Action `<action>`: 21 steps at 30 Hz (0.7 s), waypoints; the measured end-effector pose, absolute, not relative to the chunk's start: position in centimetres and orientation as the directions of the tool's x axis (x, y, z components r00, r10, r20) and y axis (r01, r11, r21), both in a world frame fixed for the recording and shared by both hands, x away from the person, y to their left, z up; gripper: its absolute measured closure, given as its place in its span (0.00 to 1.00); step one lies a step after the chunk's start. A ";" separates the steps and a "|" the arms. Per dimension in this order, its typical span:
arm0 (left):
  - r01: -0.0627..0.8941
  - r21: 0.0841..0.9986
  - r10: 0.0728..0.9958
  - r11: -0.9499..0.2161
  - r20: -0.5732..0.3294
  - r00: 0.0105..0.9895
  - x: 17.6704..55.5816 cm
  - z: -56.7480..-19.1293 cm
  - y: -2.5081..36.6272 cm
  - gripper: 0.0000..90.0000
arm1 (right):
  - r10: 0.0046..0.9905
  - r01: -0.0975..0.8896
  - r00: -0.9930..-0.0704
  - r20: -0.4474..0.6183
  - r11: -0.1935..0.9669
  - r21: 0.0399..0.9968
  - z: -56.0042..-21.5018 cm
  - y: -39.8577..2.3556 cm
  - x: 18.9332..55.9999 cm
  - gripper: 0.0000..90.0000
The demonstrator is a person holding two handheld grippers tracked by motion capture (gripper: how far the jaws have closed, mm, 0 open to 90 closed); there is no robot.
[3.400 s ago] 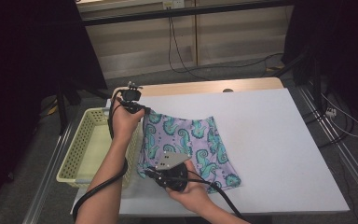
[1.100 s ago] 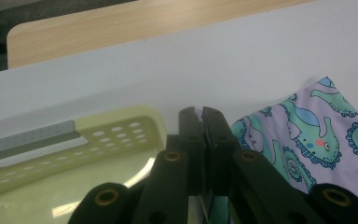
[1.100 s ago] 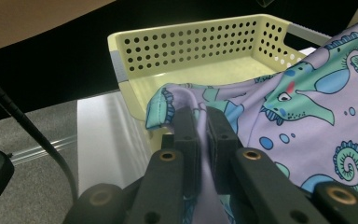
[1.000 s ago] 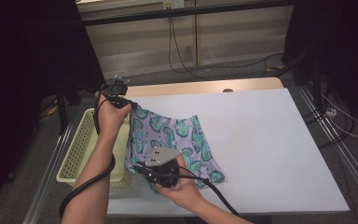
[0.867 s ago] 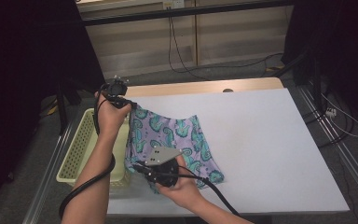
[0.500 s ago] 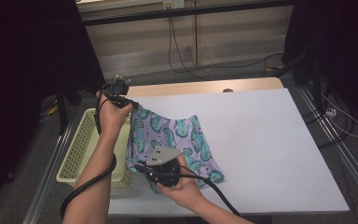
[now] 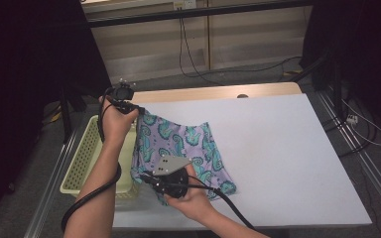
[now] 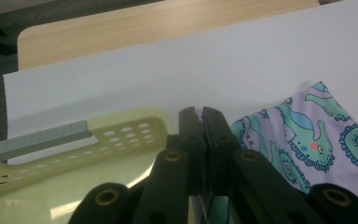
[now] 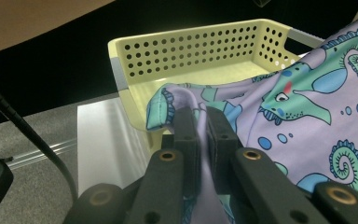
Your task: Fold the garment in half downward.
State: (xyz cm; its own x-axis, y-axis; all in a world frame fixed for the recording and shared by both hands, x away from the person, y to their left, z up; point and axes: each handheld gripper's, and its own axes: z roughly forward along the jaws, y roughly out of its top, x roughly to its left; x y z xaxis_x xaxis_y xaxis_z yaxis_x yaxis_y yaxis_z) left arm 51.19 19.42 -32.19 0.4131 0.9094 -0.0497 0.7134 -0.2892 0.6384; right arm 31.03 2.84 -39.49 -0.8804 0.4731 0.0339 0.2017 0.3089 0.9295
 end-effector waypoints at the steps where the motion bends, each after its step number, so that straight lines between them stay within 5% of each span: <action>1: 0.714 0.638 0.909 -0.288 -0.053 0.414 51.2 -32.2 19.5 0.98 | 0.473 0.201 -0.880 0.035 0.306 0.930 -39.4 2.9 31.1 0.95; 21: 0.714 0.643 0.892 -0.278 -0.104 0.440 52.0 -33.5 16.8 0.97 | 0.517 0.237 -0.855 0.052 0.299 0.924 -40.7 -0.1 31.1 0.95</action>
